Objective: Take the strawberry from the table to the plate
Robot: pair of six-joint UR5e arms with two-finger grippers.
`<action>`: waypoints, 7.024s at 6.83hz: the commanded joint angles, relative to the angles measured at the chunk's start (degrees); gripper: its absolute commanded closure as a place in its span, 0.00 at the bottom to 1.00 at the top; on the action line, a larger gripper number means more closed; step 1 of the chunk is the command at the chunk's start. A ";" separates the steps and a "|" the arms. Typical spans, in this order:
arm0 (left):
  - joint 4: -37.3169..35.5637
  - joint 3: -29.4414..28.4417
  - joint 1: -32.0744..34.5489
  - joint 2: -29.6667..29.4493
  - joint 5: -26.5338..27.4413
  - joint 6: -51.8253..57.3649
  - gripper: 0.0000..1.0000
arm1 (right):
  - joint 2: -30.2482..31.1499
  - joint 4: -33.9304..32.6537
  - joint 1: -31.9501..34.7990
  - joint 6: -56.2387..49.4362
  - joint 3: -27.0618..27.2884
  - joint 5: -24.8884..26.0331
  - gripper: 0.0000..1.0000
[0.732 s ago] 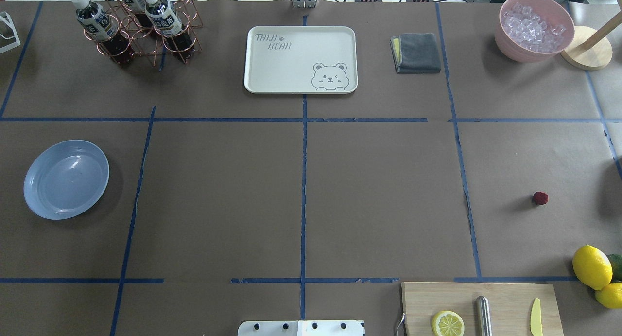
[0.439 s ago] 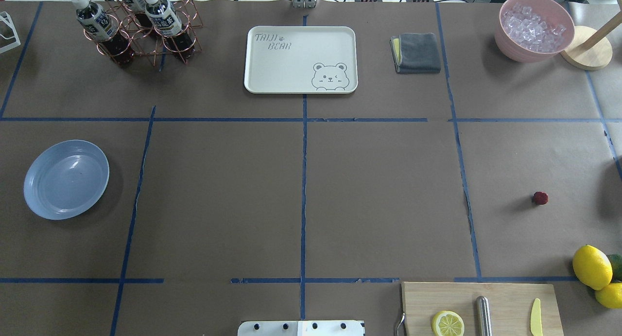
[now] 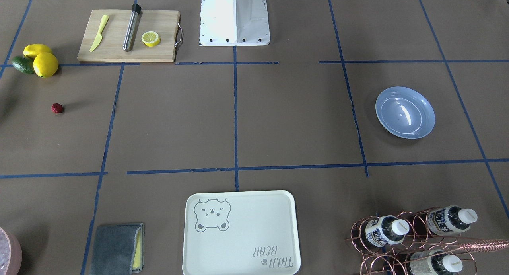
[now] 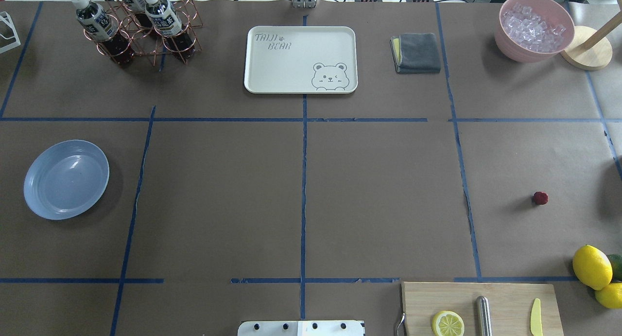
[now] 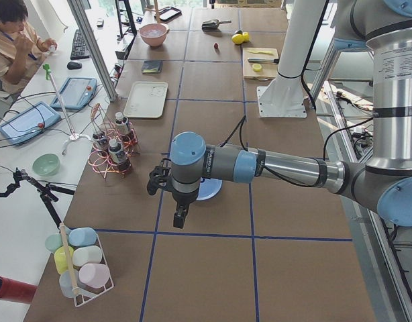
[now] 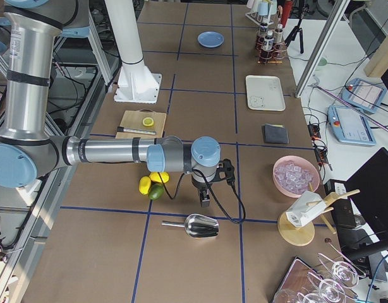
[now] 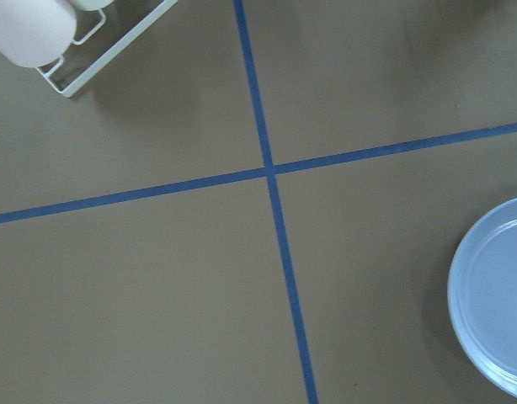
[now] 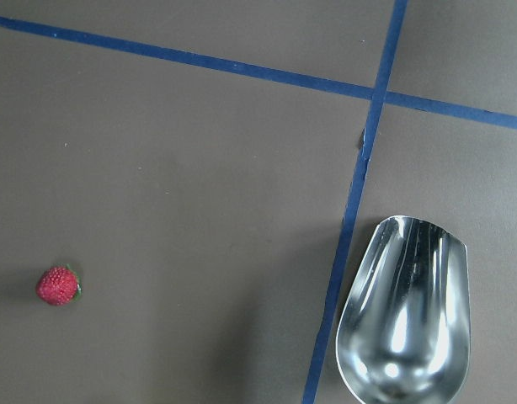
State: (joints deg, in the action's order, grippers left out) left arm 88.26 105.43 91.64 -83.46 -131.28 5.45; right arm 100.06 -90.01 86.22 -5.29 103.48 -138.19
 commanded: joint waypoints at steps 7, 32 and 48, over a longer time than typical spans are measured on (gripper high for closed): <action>33.47 -17.57 -23.42 0.05 -7.32 -19.64 0.02 | -1.71 0.36 -2.28 3.54 0.23 0.90 0.00; 39.62 -23.24 -58.15 -40.90 5.85 -88.86 1.00 | -1.18 3.17 -4.83 4.59 0.94 -8.67 0.00; 39.45 -11.39 -57.01 -34.14 6.65 -89.03 0.00 | 2.87 41.67 -39.55 57.50 -3.72 19.36 0.02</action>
State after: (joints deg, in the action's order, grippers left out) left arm 127.81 93.85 34.61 -117.77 -124.80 -83.68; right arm 103.53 -48.35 46.93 52.17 100.88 -118.99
